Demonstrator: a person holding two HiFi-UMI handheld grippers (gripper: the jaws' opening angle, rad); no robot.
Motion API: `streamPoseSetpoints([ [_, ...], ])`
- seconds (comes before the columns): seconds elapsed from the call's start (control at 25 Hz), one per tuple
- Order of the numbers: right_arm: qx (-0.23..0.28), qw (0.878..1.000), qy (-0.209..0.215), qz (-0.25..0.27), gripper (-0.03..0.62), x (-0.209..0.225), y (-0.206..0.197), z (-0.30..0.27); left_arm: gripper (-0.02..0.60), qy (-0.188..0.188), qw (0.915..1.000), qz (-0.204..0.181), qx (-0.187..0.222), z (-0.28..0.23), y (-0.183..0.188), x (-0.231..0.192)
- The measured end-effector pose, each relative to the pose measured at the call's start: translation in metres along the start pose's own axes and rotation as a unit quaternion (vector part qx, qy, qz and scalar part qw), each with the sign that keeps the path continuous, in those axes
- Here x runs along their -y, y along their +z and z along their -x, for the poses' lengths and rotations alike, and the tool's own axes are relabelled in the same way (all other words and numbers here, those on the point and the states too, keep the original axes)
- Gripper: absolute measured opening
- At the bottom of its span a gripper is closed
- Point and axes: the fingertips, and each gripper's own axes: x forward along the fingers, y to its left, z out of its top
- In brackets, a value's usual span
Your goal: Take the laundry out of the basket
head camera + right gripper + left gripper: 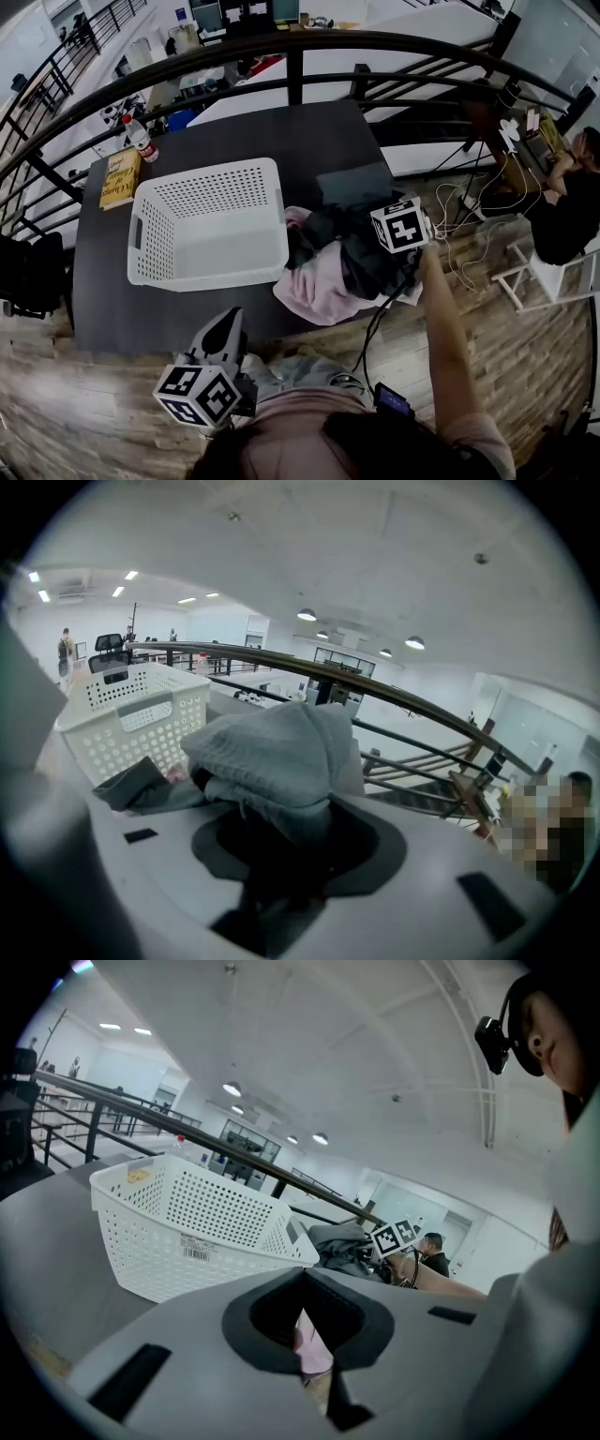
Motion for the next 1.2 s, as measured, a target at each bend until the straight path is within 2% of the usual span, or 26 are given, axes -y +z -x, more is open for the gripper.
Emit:
streamPoseSetpoints([
  [0.36, -0.008, 0.998, 0.024, -0.050, 0.206, 0.015, -0.001, -0.030, -0.002, 0.002, 1.0000, -0.002, -0.005, -0.003, 0.005, -0.001],
  [0.64, -0.002, 0.999, 0.021, -0.049, 0.249, 0.025, 0.011, -0.024, -0.002, 0.006, 1.0000, 0.004, -0.004, -0.005, 0.005, -0.002],
  [0.88, 0.029, 0.998, 0.025, -0.056, 0.253, 0.029, 0.031, -0.004, -0.002, 0.001, 1.0000, 0.005, -0.003, -0.007, 0.004, 0.001],
  [1.2, 0.035, 0.998, 0.022, -0.049, 0.253, 0.018, 0.034, 0.011, -0.002, -0.010, 0.9999, 0.004, -0.001, 0.000, 0.003, -0.001],
])
